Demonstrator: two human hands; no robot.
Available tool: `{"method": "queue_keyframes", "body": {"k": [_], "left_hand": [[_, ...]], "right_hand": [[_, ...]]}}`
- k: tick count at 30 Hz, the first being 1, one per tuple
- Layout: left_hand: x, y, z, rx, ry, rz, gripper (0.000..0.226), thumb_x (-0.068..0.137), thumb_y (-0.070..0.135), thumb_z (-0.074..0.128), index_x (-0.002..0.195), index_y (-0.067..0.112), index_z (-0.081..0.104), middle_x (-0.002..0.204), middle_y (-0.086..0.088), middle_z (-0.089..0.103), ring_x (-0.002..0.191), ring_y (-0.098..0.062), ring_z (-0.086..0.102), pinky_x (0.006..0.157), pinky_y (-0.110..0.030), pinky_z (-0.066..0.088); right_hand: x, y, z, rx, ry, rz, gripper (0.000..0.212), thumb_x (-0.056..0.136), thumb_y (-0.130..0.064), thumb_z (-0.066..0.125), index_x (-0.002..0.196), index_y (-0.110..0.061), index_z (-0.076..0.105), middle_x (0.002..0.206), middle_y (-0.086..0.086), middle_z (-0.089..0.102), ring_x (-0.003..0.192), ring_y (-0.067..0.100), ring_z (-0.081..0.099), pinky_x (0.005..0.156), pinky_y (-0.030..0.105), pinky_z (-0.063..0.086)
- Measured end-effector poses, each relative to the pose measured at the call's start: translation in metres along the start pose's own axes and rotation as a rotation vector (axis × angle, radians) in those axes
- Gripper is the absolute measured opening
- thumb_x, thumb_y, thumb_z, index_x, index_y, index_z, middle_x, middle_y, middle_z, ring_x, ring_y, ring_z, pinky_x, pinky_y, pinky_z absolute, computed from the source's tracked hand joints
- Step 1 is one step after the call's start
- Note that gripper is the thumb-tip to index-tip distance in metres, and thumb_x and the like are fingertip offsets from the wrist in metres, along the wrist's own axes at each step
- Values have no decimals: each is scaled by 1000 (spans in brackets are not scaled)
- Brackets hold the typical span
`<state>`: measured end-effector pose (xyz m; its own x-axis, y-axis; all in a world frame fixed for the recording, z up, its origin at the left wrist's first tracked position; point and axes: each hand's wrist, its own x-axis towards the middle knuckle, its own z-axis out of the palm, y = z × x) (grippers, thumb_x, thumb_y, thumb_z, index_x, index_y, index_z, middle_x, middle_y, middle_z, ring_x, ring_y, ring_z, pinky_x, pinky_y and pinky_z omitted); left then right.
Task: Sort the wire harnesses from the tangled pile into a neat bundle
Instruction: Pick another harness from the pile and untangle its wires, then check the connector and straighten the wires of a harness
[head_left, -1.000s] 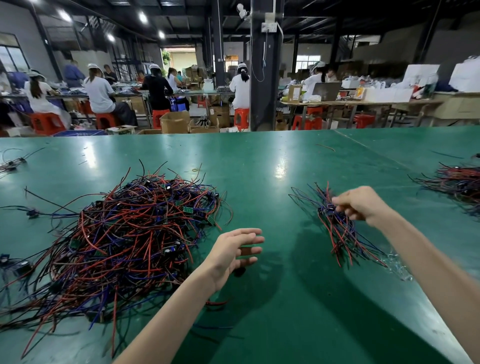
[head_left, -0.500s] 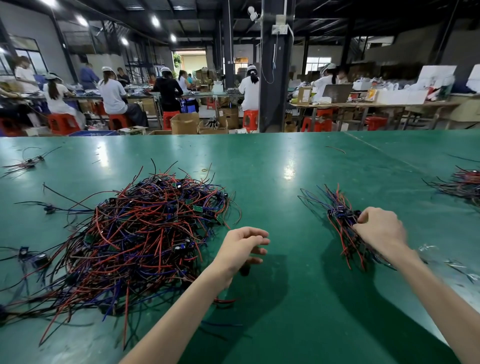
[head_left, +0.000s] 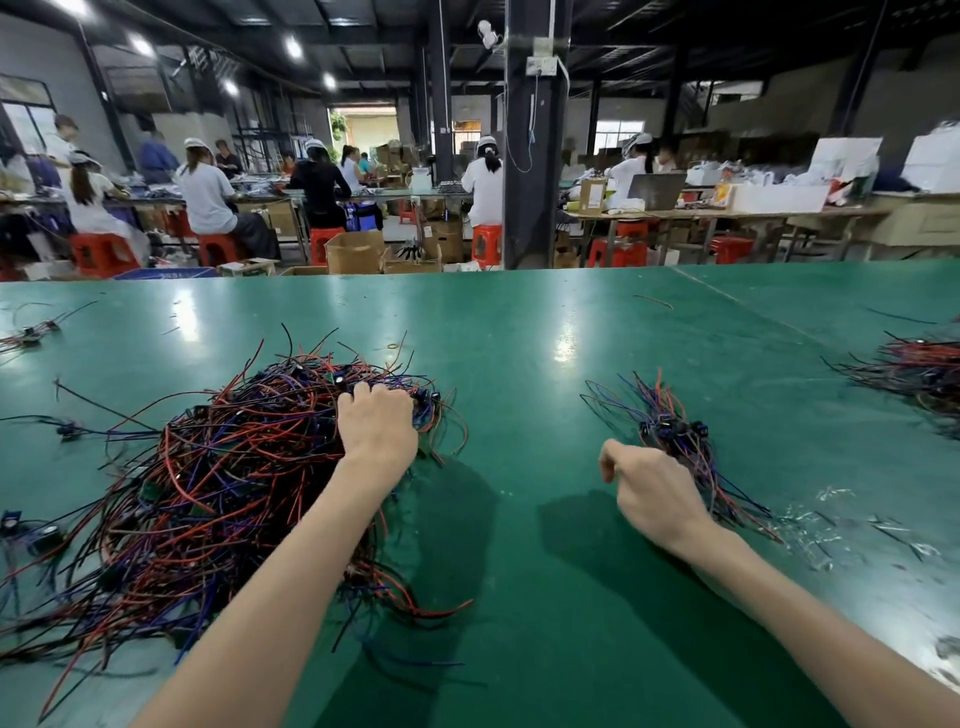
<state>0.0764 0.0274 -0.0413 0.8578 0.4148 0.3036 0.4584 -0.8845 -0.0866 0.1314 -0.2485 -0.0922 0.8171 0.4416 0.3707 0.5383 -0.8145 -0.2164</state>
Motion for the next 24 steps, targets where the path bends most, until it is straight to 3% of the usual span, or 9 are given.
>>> {"method": "queue_keyframes", "body": {"k": [6,11,14,17,20,24], "left_hand": [[12,-8,1,100,-140,-7,20,86,12,53,106,15,59,116,-10,60,119,-29,45,102,-42,30],[15,-13,-12,95,31,17,13,84,7,57,94,15,61,101,-9,64,110,-29,49,95,-39,32],[15,-15,-22,15,131,9,14,83,2,57,88,12,50,91,-12,65,100,-31,54,87,-38,35],[19,-21,-29,-127,218,34,21,86,-3,52,104,6,47,94,-16,65,92,-34,59,79,-38,41],[24,-29,-36,-294,219,33,26,92,-2,48,118,2,45,95,-22,64,86,-39,61,72,-44,48],[29,-39,-46,-327,193,21,16,94,3,49,108,0,57,96,-24,64,88,-41,60,72,-44,49]], "right_hand": [[-2,-12,9,-11,-73,-74,28,78,0,43,93,-19,57,95,2,63,90,29,58,70,36,41],[-4,-13,17,-24,-34,-94,24,83,-4,42,96,-18,57,94,1,63,86,28,59,66,34,39],[-3,-14,19,-25,-23,-97,22,83,-6,43,96,-18,56,92,1,64,84,30,60,62,33,34],[-4,-13,20,-16,-23,-96,18,84,-7,44,96,-17,54,90,3,65,82,30,60,60,32,31],[-5,-14,20,-13,-25,-96,15,86,-8,44,95,-16,53,89,3,64,80,30,59,59,32,30],[-5,-15,19,-3,-41,-73,15,85,-8,44,95,-16,53,90,3,65,82,32,59,61,33,34]]}}
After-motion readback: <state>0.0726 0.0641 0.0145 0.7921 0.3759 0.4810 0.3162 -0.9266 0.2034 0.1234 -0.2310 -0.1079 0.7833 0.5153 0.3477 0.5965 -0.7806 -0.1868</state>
